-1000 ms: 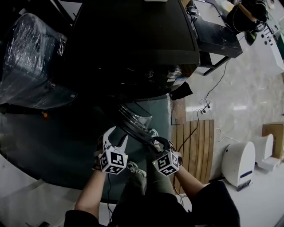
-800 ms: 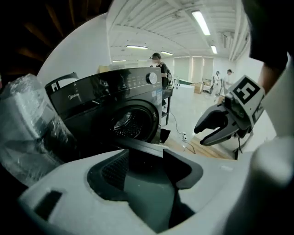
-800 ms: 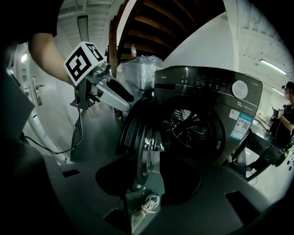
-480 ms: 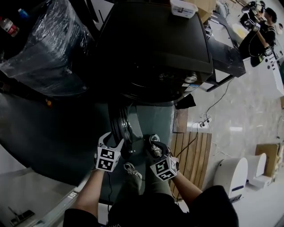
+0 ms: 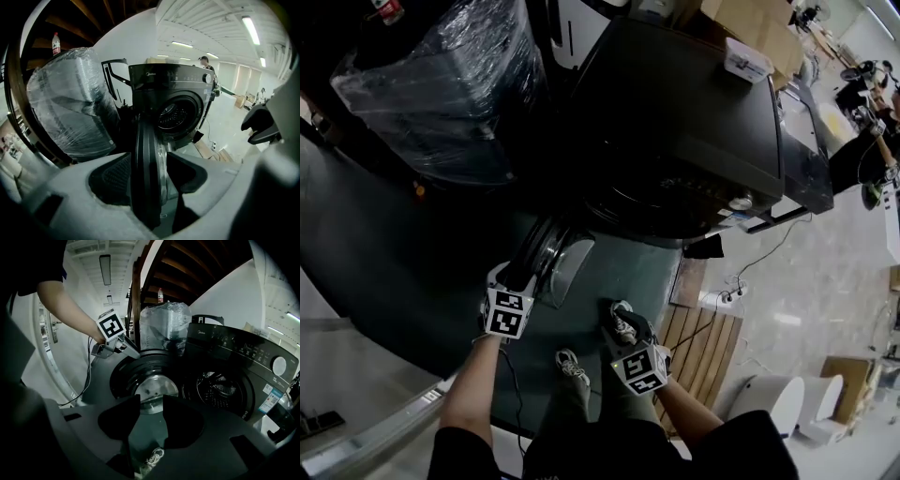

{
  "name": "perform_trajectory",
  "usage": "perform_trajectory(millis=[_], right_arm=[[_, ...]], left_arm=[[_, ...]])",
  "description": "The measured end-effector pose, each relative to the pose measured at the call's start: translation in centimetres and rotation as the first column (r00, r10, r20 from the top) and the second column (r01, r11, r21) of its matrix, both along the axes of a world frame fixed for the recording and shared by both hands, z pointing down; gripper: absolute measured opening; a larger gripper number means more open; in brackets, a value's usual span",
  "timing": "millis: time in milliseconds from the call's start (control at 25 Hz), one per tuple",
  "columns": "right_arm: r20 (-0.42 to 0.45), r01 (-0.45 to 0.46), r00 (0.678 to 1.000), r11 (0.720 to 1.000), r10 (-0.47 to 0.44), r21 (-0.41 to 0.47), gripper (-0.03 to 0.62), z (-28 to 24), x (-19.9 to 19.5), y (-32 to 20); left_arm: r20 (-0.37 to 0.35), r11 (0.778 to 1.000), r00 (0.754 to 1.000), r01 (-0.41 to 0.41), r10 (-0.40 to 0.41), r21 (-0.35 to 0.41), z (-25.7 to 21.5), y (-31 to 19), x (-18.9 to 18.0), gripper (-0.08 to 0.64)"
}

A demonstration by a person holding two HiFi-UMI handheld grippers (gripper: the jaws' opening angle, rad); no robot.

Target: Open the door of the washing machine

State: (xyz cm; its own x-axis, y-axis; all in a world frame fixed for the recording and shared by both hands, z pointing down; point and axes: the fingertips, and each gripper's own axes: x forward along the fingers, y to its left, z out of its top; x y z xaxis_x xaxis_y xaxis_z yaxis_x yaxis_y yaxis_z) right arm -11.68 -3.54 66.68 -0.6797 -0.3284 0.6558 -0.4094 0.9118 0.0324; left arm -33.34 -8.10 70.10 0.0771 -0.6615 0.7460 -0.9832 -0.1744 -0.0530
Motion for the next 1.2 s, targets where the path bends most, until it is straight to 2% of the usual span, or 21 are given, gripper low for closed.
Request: perform_trajectory(millis=[200,400,600,720,800,1000,1200], right_arm=[[0.012,0.067,0.998,0.997,-0.066,-0.027,0.156,-0.2,-2.6,-1.4],[0.002,0.165,0.986,0.985,-0.165,-0.047,0.156,-0.7,-3.9,-5.4],[-0.037,0.251,0.966,0.965,-0.254,-0.069,0.156,-0.2,-4.9,-9.2],[-0.051,0.287,0.955,0.955,-0.291,-0.069,0.156,0.2,-6.0,-11.2],[-0.049,0.312,0.948,0.948,-0.316,-0.064,0.156,0.2,-6.7,-12.3],[-0.048,0.351,0.934,0.934,-0.355,-0.072,0.156,0.2,-7.7,-13.6],[-0.037,0.357,0.932,0.932,-0.359,-0.061,0.156,0.0,-8.2,-14.1]], left_arm=[[0.068,0.996,0.995,0.082,-0.079,-0.044,0.3,-1.6,-6.1,0.232],[0.101,0.977,0.976,0.201,-0.193,-0.07,0.3,-4.6,-10.6,0.233],[0.15,0.974,0.97,0.207,-0.192,-0.096,0.2,-6.6,-14.2,0.245],[0.155,0.962,0.956,0.262,-0.248,-0.074,0.2,-7.6,-16.5,0.244],[0.146,0.949,0.945,0.305,-0.293,-0.072,0.6,-8.0,-17.3,0.239],[0.129,0.928,0.929,0.36,-0.347,-0.093,2.0,-8.3,-17.7,0.225],[0.114,0.923,0.917,0.385,-0.381,-0.009,0.4,-9.0,-17.2,0.206]])
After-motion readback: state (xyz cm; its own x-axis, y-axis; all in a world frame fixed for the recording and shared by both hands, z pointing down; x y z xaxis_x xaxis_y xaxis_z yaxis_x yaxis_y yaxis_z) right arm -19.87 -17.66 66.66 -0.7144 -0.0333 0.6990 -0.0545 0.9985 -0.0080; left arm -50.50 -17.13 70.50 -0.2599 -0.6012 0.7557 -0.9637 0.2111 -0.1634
